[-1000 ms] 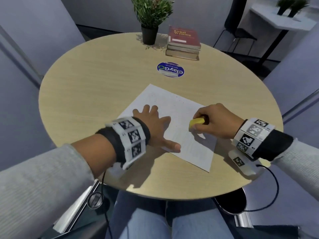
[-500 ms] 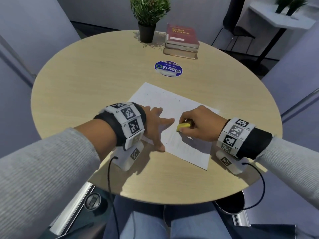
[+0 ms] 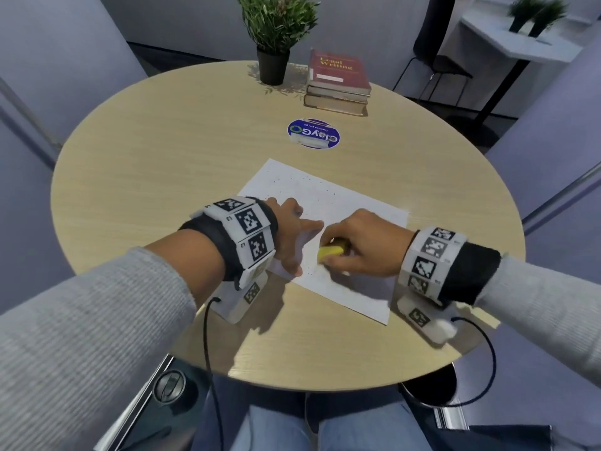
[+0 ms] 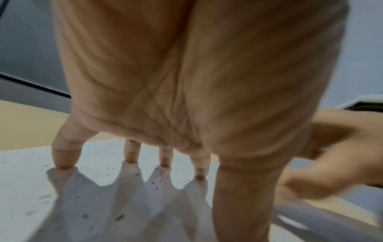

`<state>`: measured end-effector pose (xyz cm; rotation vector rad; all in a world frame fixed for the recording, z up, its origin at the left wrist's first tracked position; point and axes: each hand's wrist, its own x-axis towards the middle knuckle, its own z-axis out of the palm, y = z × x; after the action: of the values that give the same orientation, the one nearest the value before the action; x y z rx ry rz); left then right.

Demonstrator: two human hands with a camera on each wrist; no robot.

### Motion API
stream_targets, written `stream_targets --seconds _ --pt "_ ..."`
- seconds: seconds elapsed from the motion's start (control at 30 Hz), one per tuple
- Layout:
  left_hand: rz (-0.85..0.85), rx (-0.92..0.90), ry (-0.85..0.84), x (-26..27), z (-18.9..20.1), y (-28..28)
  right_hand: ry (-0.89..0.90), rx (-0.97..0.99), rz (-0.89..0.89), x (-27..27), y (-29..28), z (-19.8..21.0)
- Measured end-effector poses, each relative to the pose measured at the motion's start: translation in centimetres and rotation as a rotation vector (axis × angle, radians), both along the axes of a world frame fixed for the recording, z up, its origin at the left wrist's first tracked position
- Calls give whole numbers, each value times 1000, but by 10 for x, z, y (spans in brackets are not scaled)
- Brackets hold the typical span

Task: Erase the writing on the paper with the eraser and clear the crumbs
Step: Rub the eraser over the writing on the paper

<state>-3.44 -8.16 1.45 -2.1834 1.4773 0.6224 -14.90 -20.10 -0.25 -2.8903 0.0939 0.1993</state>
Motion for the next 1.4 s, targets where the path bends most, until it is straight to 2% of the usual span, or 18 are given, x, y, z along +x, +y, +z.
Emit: stream_targets --seconds 0.1,0.23,0.37,0.53,0.7,0.8,0.87,1.0,1.17,1.3,1.4 --pt "11 2 -2 -1 1 0 -64 -46 -93 6 -17 3" --pt "2 -45 35 -3 5 1 31 13 69 -4 6 0" --pt "23 -51 29 -1 1 1 -54 -45 -81 10 -18 5" --pt "22 -57 24 1 -2 1 54 52 105 -6 13 5" --pt "25 -56 26 3 -5 0 -46 -53 -86 8 -21 9" --pt "21 -52 14 3 -5 -1 24 5 62 -3 4 7" --pt "30 -51 30 3 -5 -2 70 20 98 -6 10 5" --pt "45 -51 38 5 -5 -1 -45 -62 -68 12 -23 5" --pt "31 -36 30 5 -6 -3 63 32 156 -2 14 2" --pt "52 -16 24 5 -4 -2 -39 -62 -10 14 -16 5" --pt "21 -30 16 3 -2 -3 -35 -14 85 10 -1 5"
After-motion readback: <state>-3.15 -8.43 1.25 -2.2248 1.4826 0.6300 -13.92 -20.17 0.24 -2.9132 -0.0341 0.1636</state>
